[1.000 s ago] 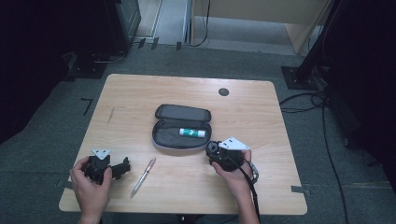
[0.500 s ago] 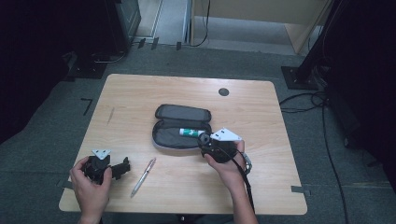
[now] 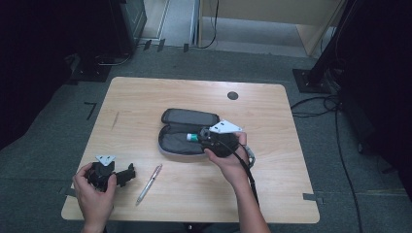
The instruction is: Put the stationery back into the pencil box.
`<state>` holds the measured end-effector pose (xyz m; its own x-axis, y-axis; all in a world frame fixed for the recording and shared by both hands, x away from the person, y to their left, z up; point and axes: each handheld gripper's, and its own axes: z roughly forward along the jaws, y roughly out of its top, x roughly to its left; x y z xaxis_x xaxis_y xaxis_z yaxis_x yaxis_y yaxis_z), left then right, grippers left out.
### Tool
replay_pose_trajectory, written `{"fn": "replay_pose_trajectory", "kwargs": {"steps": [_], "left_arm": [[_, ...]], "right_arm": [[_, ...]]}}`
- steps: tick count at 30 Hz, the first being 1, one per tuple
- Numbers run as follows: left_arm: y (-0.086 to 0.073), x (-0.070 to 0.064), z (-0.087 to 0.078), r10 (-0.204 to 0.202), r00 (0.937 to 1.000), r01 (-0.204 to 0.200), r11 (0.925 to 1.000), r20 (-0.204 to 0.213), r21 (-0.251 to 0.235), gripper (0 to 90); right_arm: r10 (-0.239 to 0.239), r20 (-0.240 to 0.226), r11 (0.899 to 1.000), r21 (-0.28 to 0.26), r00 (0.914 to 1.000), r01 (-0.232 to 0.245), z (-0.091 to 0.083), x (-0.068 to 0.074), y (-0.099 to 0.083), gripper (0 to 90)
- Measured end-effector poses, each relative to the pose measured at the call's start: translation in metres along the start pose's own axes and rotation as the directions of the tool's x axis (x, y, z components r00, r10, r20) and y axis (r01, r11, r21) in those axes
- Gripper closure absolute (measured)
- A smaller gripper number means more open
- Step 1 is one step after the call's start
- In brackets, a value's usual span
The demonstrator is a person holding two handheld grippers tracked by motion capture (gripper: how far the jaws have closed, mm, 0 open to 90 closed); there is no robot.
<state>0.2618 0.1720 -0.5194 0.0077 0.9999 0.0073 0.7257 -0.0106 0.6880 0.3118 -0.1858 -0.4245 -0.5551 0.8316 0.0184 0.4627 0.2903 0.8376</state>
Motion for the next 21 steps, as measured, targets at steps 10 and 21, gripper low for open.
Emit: {"fn": "replay_pose_trajectory", "kwargs": {"steps": [10, 21], "left_arm": [[0.000, 0.000, 0.000, 0.007, 1.0000, -0.007, 1.0000, -0.001, 0.004, 0.0], [0.000, 0.000, 0.000, 0.003, 1.0000, -0.003, 1.0000, -0.001, 0.002, 0.0]], "right_arm": [[-0.026, -0.041, 0.999, 0.027, 0.9988, 0.027, 0.027, 0.009, 0.012, 42.1], [-0.072, -0.078, 0.995, 0.059, 0.9944, 0.077, 0.060, 0.034, 0.023, 42.1]]}}
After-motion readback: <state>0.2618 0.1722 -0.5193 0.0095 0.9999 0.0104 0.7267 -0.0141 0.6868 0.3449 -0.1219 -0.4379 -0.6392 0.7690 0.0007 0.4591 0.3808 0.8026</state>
